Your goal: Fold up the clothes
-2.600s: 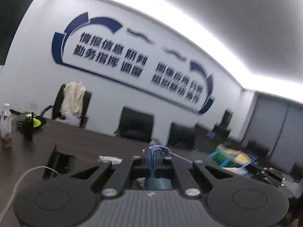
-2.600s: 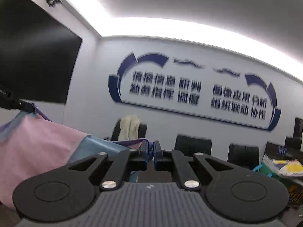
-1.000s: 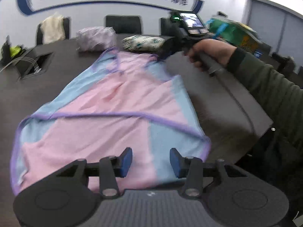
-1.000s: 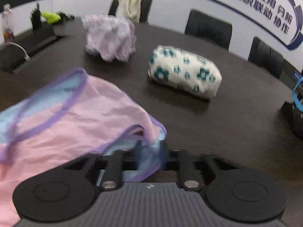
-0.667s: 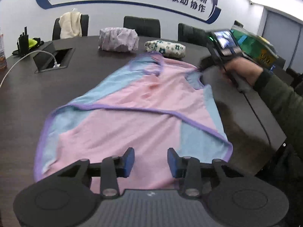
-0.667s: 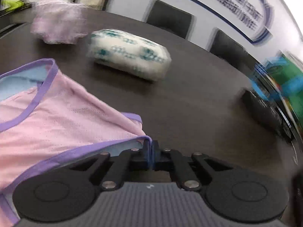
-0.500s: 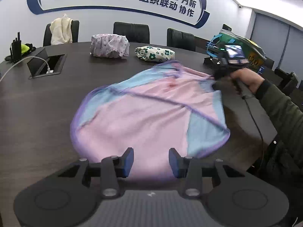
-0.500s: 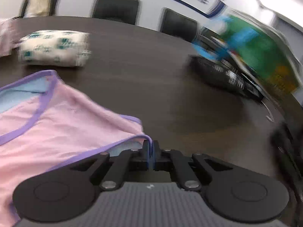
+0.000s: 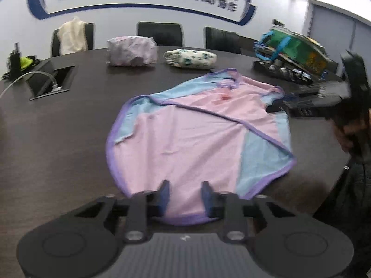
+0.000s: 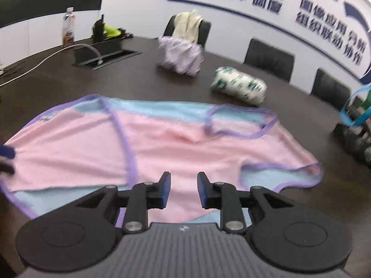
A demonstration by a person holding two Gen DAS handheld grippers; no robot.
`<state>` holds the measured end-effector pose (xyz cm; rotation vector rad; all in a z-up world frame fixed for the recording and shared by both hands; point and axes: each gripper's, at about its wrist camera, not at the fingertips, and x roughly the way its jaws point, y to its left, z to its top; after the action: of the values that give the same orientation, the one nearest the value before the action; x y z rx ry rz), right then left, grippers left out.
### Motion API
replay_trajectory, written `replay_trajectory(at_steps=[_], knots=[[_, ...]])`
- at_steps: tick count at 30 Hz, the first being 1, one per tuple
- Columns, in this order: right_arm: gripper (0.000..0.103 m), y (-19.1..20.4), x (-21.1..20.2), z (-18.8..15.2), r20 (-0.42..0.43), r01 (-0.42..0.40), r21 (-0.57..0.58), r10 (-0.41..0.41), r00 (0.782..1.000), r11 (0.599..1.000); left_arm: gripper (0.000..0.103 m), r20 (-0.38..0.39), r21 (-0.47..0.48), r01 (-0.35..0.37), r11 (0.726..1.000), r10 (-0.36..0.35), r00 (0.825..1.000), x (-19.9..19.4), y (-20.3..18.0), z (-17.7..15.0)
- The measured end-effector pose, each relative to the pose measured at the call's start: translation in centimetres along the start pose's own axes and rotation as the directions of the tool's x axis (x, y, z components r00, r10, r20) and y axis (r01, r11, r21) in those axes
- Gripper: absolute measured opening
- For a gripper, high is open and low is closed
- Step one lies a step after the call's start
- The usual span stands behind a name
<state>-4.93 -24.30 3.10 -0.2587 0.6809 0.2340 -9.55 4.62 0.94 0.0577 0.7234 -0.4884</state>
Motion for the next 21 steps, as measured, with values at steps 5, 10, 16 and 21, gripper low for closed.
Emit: replay_trajectory(at_steps=[5, 10, 16, 21], knots=[[0.024, -0.5, 0.1, -0.9, -0.025, -0.058, 0.081, 0.06, 0.998, 0.995, 0.001, -0.004, -0.029, -0.067, 0.997, 0.067, 0.998, -0.5, 2.1, 0.0], [0.026, -1.2, -0.8, -1.5, -0.003, -0.075, 0.103, 0.076, 0.997, 0.992, 0.002, -0.008, -0.015, -0.201, 0.979, 0.201, 0.98, -0.5, 3.3, 0.6], [0.04, -4.1, -2.2, -1.7, 0.023, 0.013, 0.11, -0.016, 1.0, 0.994, 0.01, 0.1, -0.088, -0.129, 0.988, 0.138, 0.985, -2.1, 0.9, 2.8], [0.04, -7.0, -0.4, -2.3, -0.01, 0.047, 0.158, -0.046, 0.999, 0.986, 0.025, 0.048, -0.104, 0.179, 0.978, -0.175, 0.984, 1.7, -6.0, 3.7]])
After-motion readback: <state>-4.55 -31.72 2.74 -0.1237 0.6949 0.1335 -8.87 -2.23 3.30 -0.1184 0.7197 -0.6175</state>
